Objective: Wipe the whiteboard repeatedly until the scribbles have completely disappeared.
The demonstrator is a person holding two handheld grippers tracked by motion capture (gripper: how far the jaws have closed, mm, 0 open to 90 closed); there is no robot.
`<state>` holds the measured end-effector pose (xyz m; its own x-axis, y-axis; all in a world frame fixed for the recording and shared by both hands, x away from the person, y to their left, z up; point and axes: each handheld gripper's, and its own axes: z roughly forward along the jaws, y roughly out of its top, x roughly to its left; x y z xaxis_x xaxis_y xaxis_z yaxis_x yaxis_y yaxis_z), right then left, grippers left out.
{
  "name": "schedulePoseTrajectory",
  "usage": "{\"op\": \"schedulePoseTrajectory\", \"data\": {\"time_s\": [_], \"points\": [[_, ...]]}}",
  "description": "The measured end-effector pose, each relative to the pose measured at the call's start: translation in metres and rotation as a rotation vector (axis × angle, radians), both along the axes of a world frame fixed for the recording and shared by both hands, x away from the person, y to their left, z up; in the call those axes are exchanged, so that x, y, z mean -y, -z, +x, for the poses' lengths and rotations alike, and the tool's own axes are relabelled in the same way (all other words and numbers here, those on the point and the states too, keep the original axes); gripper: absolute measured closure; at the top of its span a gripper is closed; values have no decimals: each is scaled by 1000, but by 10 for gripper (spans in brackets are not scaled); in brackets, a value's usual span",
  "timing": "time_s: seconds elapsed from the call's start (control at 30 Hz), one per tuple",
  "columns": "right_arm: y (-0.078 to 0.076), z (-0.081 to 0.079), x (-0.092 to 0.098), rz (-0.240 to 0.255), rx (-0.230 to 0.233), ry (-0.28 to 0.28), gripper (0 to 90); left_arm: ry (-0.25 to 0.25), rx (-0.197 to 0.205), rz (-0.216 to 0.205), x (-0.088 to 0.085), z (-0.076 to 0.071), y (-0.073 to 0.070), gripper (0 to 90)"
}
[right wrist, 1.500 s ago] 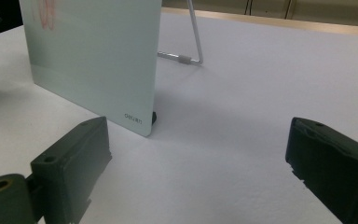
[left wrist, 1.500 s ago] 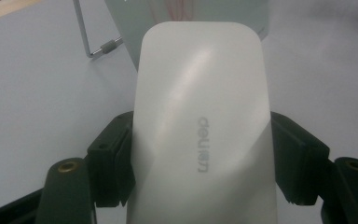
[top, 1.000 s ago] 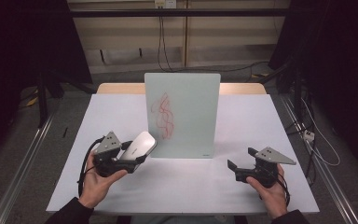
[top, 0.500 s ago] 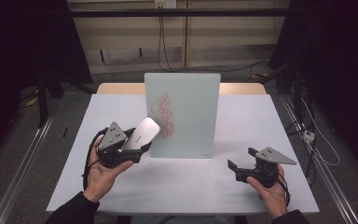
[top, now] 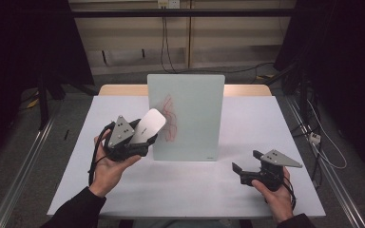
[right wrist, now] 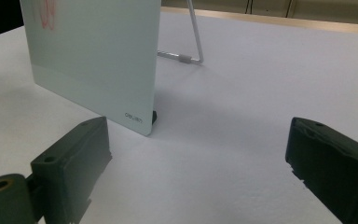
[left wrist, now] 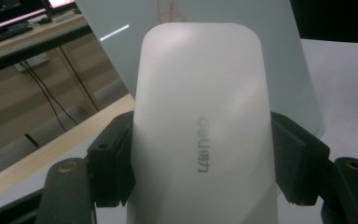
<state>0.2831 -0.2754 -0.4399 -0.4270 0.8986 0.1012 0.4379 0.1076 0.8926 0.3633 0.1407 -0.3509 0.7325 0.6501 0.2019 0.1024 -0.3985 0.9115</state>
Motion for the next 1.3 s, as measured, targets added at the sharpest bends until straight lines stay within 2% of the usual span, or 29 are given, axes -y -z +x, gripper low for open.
{"op": "schedulePoseTrajectory", "data": {"time_s": [0.23, 0.37, 0.4, 0.47, 0.5, 0.63, 0.7, 0.77, 0.83, 0.97, 1.07, 1.3], "points": [[0, 0, 1, 14, -5, 2, 65, -9, 73, 10, 12, 5, -9, 310], [0, 0, 1, 13, -5, -3, 65, 10, 77, 12, 21, 13, -16, 310], [0, 0, 1, 13, -5, -4, 65, 10, 84, 21, 23, 14, -18, 310], [0, 0, 1, 15, -2, -4, 65, 11, 97, 12, 27, 17, -20, 310], [0, 0, 1, 15, -3, -4, 65, 10, 117, 20, 31, 18, -23, 310], [0, 0, 1, 14, -1, -6, 65, 14, 146, 22, 34, 21, -29, 309], [0, 0, 1, 15, -1, -5, 65, 1, 168, 38, 35, 23, -34, 310], [0, 0, 1, 17, -3, -5, 65, -4, 180, 29, 35, 27, -39, 310], [0, 0, 1, 14, -1, -7, 65, -8, 192, 48, 37, 30, -41, 310], [0, 0, 0, 13, -2, -10, 65, -7, 198, 70, 41, 36, -39, 310], [0, 0, 0, 25, -2, -14, 65, -11, 198, 78, 43, 39, -31, 310], [0, 0, -1, 17, -2, -22, 65, -14, 204, 111, 49, 39, -23, 310]]}}
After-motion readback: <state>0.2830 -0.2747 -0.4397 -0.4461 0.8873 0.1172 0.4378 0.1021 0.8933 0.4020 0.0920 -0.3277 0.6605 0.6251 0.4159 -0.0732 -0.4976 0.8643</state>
